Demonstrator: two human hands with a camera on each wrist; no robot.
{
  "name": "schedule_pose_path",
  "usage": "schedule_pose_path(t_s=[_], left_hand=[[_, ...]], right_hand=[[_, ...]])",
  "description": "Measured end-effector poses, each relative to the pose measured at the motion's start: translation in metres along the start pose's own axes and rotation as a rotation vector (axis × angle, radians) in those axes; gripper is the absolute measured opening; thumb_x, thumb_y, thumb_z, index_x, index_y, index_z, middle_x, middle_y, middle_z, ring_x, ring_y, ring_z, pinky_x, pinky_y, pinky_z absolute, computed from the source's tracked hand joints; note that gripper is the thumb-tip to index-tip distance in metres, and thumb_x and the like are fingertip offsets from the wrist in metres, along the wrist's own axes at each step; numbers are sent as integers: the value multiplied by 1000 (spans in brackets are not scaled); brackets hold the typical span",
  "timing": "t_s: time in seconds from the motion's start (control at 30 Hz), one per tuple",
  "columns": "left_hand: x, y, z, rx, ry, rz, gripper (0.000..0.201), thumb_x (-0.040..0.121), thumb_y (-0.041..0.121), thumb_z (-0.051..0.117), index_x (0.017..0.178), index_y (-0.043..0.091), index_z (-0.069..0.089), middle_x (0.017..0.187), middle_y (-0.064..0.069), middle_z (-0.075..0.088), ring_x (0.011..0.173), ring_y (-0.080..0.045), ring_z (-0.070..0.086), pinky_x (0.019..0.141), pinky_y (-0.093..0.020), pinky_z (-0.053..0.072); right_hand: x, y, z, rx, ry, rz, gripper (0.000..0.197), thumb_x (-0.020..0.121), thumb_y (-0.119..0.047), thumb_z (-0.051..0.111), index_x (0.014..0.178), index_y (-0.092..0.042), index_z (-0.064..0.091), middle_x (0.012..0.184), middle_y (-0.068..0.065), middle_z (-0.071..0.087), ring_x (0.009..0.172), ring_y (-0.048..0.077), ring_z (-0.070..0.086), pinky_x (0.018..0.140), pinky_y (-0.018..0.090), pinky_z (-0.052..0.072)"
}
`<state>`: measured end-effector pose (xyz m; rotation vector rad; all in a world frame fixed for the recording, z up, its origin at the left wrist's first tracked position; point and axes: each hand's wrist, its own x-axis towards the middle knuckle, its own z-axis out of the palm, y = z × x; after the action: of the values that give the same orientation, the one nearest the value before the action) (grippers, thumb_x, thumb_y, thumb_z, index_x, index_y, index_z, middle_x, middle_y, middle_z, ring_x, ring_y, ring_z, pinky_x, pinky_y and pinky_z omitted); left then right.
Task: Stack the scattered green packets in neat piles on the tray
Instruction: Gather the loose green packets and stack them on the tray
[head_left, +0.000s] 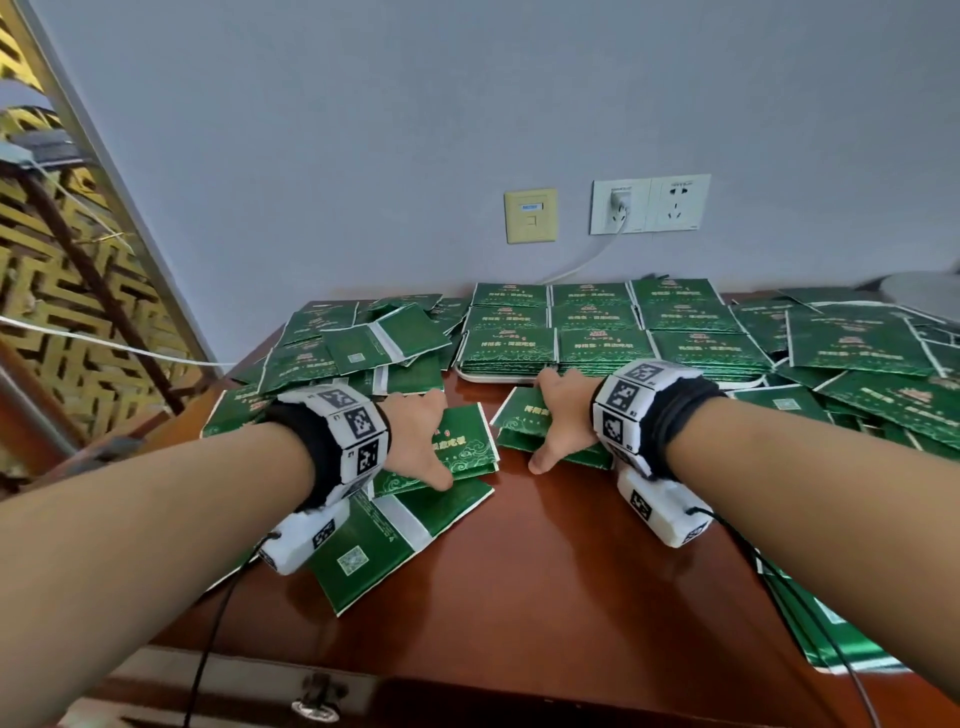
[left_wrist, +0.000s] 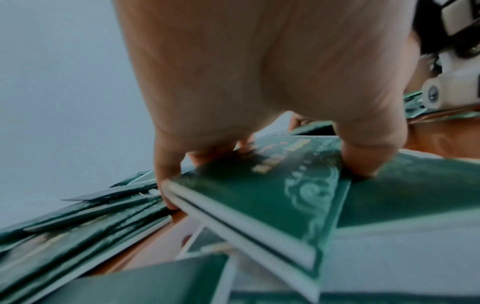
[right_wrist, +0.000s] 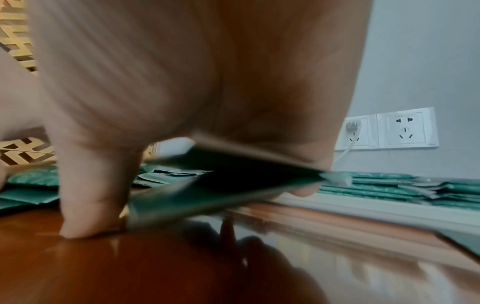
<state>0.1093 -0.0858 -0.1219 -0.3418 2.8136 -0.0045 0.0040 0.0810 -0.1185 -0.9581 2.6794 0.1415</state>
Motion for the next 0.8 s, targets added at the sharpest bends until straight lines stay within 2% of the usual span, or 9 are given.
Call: schedule_pose_path(t_s=[0.07, 0.17, 0.27, 0.33, 0.4, 0.5, 0.67, 0.8], left_hand=[[-1, 0, 0, -13, -4, -2, 78, 65, 53, 77, 120, 14, 36, 98, 2, 52, 90, -18, 54, 75, -33, 51], [-2, 0, -7, -27, -16, 20, 94, 61, 57, 80, 127, 16, 28, 106, 0, 52, 95, -18, 55, 83, -37, 52], [3, 2, -19, -112, 16, 52, 99, 63, 44, 83, 136, 16, 22, 110, -3, 51, 94, -19, 58, 84, -41, 54], [9, 6, -31, -93, 72, 77, 101, 64, 44, 82, 139, 14, 21, 111, -5, 48, 95, -20, 55, 84, -39, 53], [18, 10, -44, -32, 127, 92, 102, 66, 47, 80, 141, 13, 19, 115, -8, 44, 101, -22, 50, 86, -36, 49], [40, 17, -64, 14, 145, 113, 105, 68, 51, 79, 144, 15, 17, 123, -11, 42, 110, -25, 46, 94, -40, 45], [88, 25, -97, -2, 200, 138, 102, 70, 44, 80, 146, 15, 18, 130, -13, 45, 115, -28, 48, 98, -40, 43], [137, 26, -119, 54, 234, 120, 99, 69, 47, 80, 144, 17, 23, 124, -16, 46, 107, -30, 51, 91, -39, 46]], right_hand=[[-3, 1, -1, 17, 22, -14, 100, 58, -56, 81, 133, -14, 29, 122, 10, 44, 107, 30, 53, 89, 46, 50], [-6, 6, -6, 59, 71, -24, 94, 62, -51, 81, 132, -14, 31, 121, 10, 43, 104, 28, 53, 86, 42, 50], [-7, 14, -14, 104, 114, -43, 90, 67, -43, 79, 136, -15, 28, 121, 10, 44, 100, 27, 55, 82, 39, 51], [-6, 22, -22, 99, 146, -62, 89, 67, -40, 77, 137, -16, 28, 119, 8, 47, 98, 27, 56, 82, 41, 52], [-4, 31, -33, 103, 169, -75, 92, 66, -37, 77, 141, -19, 27, 121, 8, 48, 102, 28, 56, 85, 43, 52], [2, 47, -50, 85, 194, -73, 98, 67, -37, 79, 146, -20, 24, 128, 8, 48, 111, 29, 54, 91, 42, 50], [25, 78, -81, 53, 237, -52, 91, 73, -32, 80, 145, -15, 29, 138, 8, 47, 121, 27, 50, 99, 36, 43], [57, 98, -101, 0, 166, -13, 92, 77, -27, 78, 149, -15, 23, 144, 9, 42, 127, 27, 46, 99, 34, 40]])
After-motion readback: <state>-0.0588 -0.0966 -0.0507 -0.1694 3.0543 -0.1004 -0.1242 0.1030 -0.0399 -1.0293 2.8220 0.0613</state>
